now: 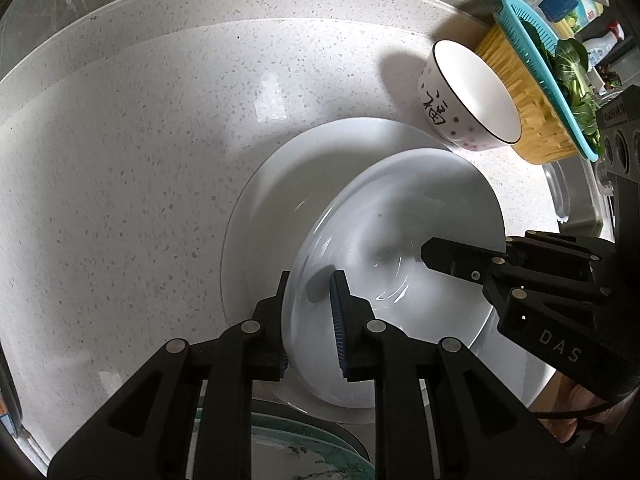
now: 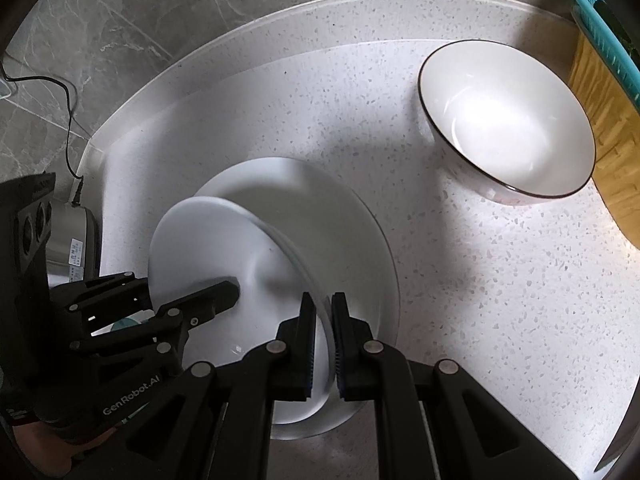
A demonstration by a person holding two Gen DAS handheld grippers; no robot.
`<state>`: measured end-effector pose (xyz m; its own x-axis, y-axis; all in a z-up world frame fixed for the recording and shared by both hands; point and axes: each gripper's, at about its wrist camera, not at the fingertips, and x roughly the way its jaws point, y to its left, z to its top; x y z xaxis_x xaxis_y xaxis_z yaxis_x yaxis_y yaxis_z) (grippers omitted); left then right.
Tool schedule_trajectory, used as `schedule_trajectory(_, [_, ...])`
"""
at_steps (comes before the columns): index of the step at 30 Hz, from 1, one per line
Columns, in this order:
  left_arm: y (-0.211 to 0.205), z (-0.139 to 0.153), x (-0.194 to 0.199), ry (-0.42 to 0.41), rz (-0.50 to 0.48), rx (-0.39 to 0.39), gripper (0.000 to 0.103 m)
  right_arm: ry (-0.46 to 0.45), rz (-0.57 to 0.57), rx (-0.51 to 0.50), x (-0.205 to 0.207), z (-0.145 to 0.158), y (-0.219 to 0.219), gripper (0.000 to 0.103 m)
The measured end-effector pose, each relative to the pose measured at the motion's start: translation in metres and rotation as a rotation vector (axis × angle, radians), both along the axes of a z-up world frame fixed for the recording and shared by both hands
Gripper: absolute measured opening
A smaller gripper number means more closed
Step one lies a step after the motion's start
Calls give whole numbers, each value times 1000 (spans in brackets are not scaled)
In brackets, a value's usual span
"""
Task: Organize plates and bowls
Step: 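Carry the small white bowl with both grippers over the large white bowl, then lower the small white bowl into the large bowl and open both grippers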
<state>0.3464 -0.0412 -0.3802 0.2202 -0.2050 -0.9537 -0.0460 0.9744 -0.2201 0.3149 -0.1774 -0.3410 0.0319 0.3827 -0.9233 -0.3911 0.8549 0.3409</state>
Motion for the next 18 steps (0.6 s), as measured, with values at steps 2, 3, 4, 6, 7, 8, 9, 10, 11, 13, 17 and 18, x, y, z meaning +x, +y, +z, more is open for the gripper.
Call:
schedule_trajectory(2, [0, 0, 0, -2, 3, 1, 17, -3, -3, -1, 0, -1, 0, 10])
schedule_trajectory(3, [0, 0, 0, -5, 5, 0, 17, -5, -7, 1, 0, 0, 0, 10])
schedule_trajectory(4, [0, 0, 0, -7, 7, 1, 17, -6, -9, 2, 0, -1, 0, 10])
schedule_trajectory(6, [0, 1, 0, -10, 10, 2, 17, -8, -13, 2, 1, -2, 0, 11])
schedule_trajectory(7, [0, 1, 0, -14, 11, 3, 20, -8, -16, 2, 1, -2, 1, 11])
schedule_trajectory(8, [1, 2, -1, -21, 12, 4, 25, -9, -16, 2, 2, -2, 1, 11])
schedule_trajectory(9, [1, 3, -1, -28, 10, -1, 27, -11, -18, 3, 1, -2, 1, 12])
schedule_trajectory(10, [1, 4, -1, -30, 9, -10, 30, -11, -18, 1, 2, -1, 1, 13])
schedule_trajectory(11, [0, 4, -1, -31, 8, -14, 34, -14, -19, -1, 3, -1, 1, 13])
schedule_trajectory(13, [-4, 5, -2, -36, -1, -22, 43, -19, -20, -6, 3, 0, 1, 13])
schedule_trajectory(17, [-9, 7, -4, -44, -7, -20, 50, -16, -22, 0, 3, 0, 0, 12])
schedule_trajectory(18, [-9, 8, -4, -46, -6, -24, 50, -17, -23, -1, 3, 0, -1, 12])
